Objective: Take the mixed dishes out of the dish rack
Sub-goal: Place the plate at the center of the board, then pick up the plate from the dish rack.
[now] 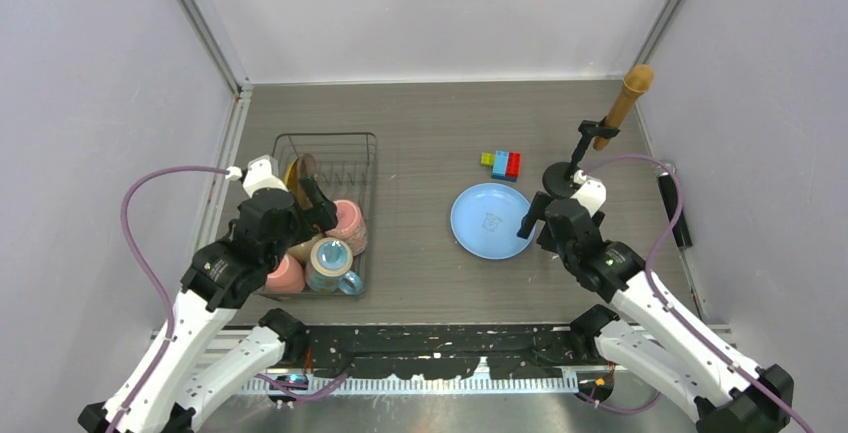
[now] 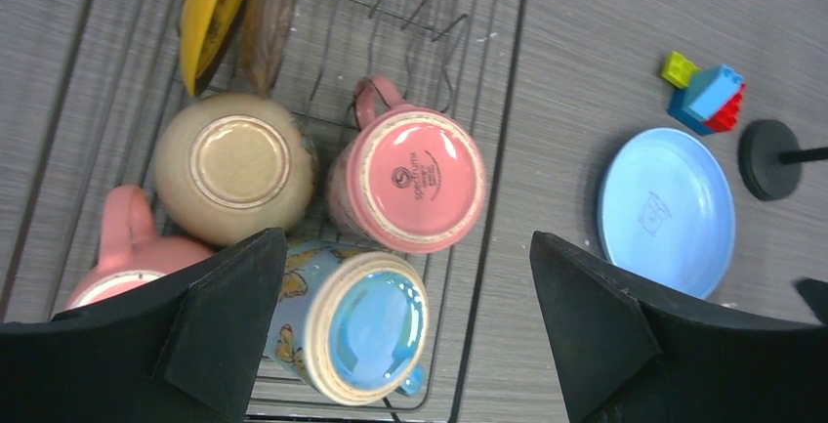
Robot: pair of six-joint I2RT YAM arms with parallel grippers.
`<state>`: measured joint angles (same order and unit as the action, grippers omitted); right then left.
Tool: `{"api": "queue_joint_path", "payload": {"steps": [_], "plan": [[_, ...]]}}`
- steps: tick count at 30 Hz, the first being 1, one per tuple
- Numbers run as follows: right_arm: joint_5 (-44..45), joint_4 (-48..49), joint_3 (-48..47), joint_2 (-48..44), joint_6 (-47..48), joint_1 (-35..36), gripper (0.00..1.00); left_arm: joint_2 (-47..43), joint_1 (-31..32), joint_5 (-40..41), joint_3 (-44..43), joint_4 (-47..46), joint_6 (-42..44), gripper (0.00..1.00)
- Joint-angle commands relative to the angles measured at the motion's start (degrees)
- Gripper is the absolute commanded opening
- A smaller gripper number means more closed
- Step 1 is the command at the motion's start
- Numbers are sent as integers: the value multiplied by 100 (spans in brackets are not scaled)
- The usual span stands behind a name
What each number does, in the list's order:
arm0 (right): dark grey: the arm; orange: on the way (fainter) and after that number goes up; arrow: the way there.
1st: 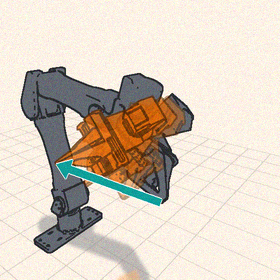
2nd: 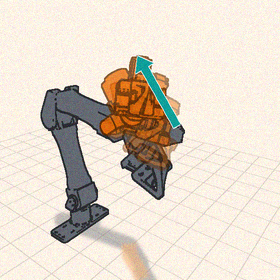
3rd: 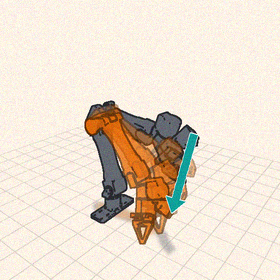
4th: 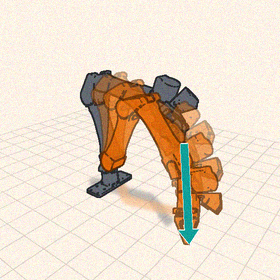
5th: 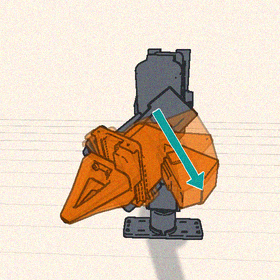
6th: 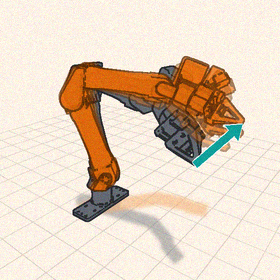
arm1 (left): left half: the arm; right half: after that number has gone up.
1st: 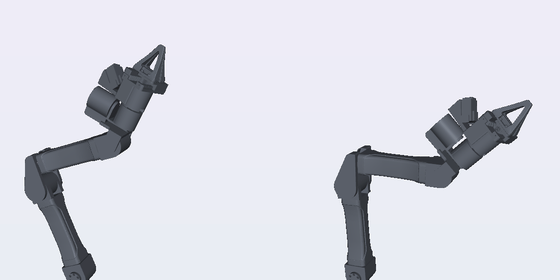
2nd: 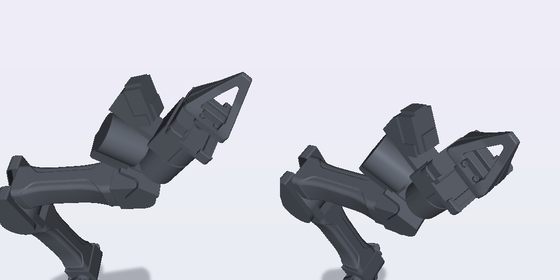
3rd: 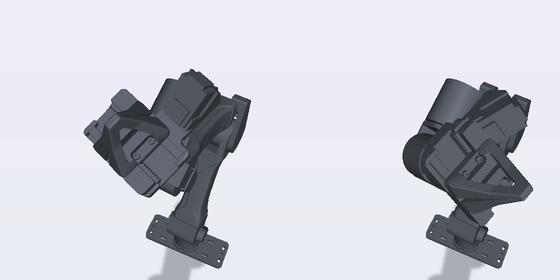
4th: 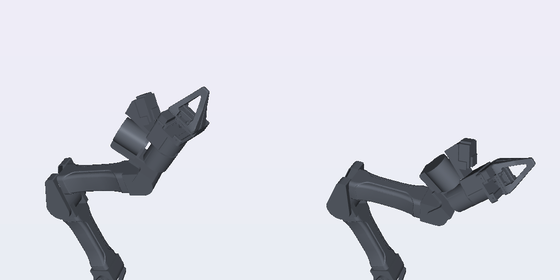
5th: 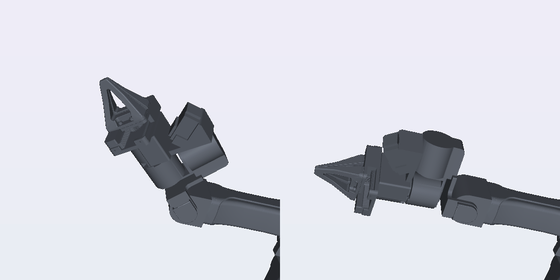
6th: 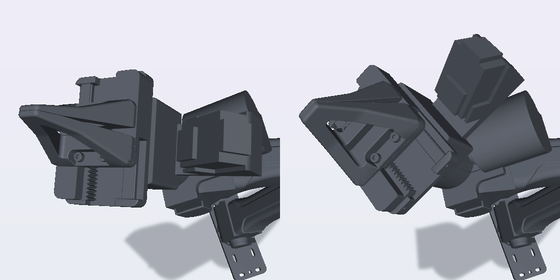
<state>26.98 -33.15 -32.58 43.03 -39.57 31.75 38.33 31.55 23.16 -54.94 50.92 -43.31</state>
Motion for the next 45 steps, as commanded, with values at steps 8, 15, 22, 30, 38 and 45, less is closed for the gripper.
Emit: {"api": "queue_joint_path", "payload": {"steps": [8, 15, 22, 30, 38, 45], "plan": [[-809, 446, -137, -1179, 549, -20, 100, 1329, -60, 1192, -402, 277, -134, 100], [-1100, 560, -89, -1048, 669, -19, 100, 1643, -763, 953, -573, -652, 641, 99], [-1171, 599, -65, -869, 683, -19, 100, 2356, -1493, 679, -552, -1785, 1277, 81], [-1135, 546, -19, -1024, 659, -19, 100, 2900, -1713, 204, -828, -2257, 1875, 69], [-990, 494, 15, -1195, 614, -19, 100, 2934, -1749, 36, -458, -2593, 2014, 68], [-965, 407, 23, -1201, 579, -20, 100, 3080, -1758, 152, -367, -2583, 2011, 65]]}}
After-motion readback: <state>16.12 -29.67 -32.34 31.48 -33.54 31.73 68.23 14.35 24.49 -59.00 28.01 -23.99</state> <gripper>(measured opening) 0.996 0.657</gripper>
